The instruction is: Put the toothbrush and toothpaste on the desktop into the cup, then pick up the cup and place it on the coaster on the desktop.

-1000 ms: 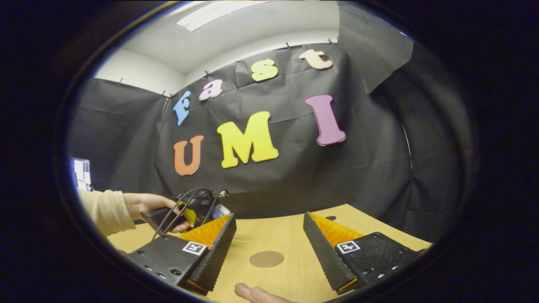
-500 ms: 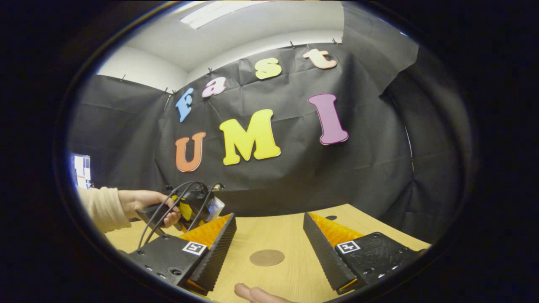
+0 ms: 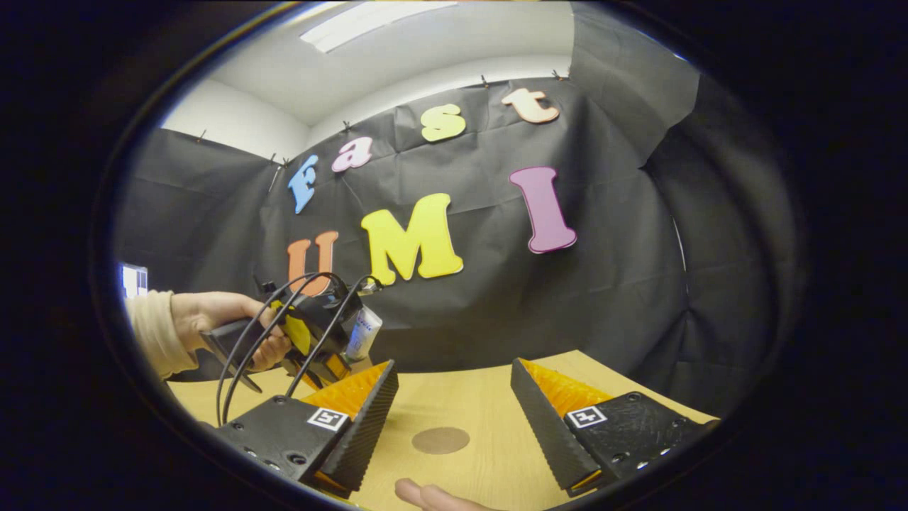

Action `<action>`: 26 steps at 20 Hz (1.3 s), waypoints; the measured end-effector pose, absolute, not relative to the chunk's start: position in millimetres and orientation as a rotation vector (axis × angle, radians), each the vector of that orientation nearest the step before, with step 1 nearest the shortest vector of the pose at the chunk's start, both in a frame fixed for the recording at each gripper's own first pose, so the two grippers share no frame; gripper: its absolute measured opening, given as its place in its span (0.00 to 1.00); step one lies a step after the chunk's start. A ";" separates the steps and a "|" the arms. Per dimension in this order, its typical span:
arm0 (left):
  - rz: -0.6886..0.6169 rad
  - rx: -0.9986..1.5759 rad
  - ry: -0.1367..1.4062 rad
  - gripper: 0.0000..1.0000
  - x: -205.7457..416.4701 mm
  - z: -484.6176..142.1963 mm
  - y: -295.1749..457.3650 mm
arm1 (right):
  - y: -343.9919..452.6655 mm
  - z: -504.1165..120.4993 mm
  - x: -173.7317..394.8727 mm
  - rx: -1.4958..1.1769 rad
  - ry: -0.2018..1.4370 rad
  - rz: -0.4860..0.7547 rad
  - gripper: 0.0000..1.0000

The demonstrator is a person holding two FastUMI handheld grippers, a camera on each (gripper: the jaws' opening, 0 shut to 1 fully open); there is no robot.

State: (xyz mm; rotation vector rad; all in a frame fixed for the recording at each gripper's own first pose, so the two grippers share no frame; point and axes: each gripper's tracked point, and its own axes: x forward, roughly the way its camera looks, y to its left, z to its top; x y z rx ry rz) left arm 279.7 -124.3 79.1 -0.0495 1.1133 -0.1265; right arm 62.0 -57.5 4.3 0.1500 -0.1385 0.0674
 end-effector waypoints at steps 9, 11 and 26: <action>-0.242 0.061 1.181 0.29 337.5 142.0 -241.2 | -82.6 5.2 67.5 0.184 -0.133 0.016 0.95; -0.261 0.072 1.191 0.29 354.7 158.8 -261.0 | -86.8 5.7 68.5 0.185 -0.135 0.008 0.95; -0.211 0.158 0.951 0.28 549.1 440.4 -315.0 | -88.7 5.9 67.5 0.207 -0.125 0.014 0.98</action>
